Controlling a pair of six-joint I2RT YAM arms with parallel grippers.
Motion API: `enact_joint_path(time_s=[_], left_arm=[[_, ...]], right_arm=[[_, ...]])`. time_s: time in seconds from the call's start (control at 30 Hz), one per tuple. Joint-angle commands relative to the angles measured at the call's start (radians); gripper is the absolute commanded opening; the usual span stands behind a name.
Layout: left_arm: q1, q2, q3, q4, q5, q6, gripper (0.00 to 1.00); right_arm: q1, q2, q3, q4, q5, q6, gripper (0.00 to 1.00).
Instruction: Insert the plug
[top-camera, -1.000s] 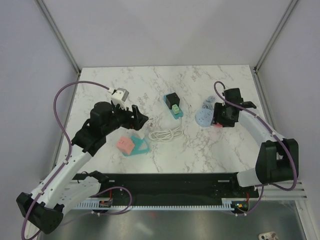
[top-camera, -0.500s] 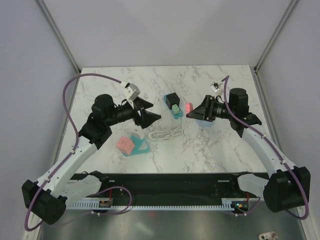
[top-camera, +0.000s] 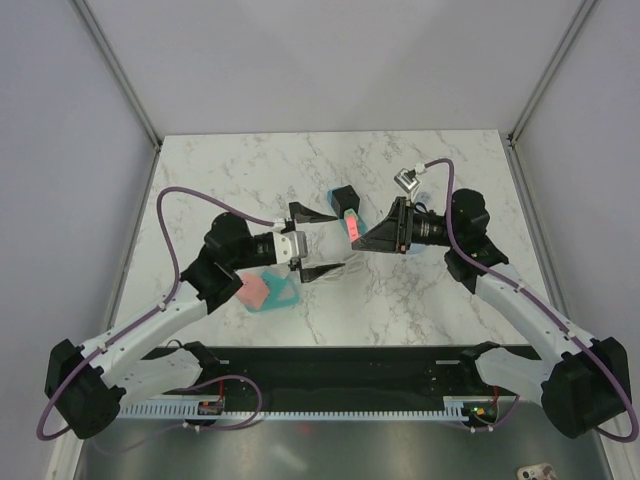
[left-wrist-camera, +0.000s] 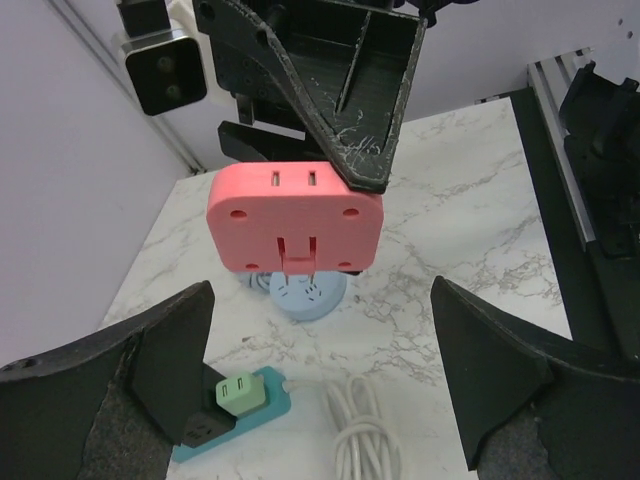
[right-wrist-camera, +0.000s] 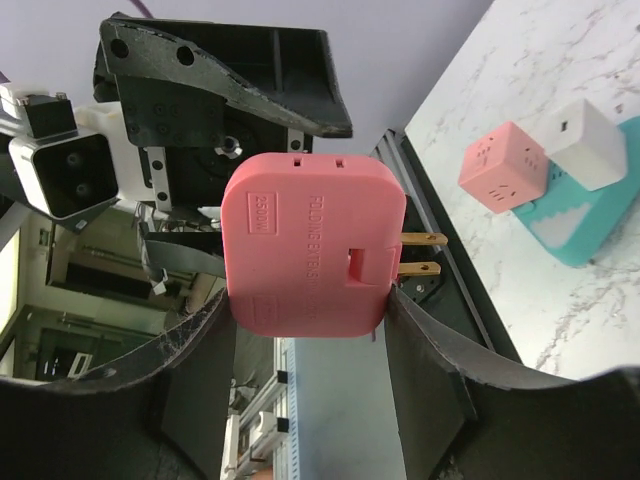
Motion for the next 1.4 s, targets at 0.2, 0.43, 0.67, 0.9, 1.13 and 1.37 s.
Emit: enact_joint_path(time_s=[0.2, 0.43, 0.67, 0.9, 1.13, 1.37], left_arm=[[-0.077, 0.038, 0.030, 0.160, -0.059, 0.111, 0.96], [-0.093, 0.035, 0.005, 0.202, -0.090, 0.098, 0.94], [-0.094, 0.023, -0.015, 0.210, -0.105, 0.111, 0.92], [-0.094, 0.028, -0.034, 0.211, -0.079, 0.095, 0.87], [-0.096, 0.041, -0.021, 0.226, -0.067, 0.069, 0.81], [-0.096, 0.055, -0.005, 0.226, -0.044, 0.059, 0.72]], right_arm=[[0.056, -0.026, -0.022, 0.147, -0.015, 0.097, 0.08], [0.065, -0.002, -0.045, 0.205, -0.005, 0.140, 0.06], [0.073, 0.008, -0.046, 0.215, -0.006, 0.146, 0.04], [0.078, 0.001, -0.051, 0.255, -0.003, 0.174, 0.04], [0.081, 0.003, -0.063, 0.251, -0.005, 0.174, 0.04], [0.085, 0.004, -0.072, 0.251, -0.005, 0.172, 0.04]])
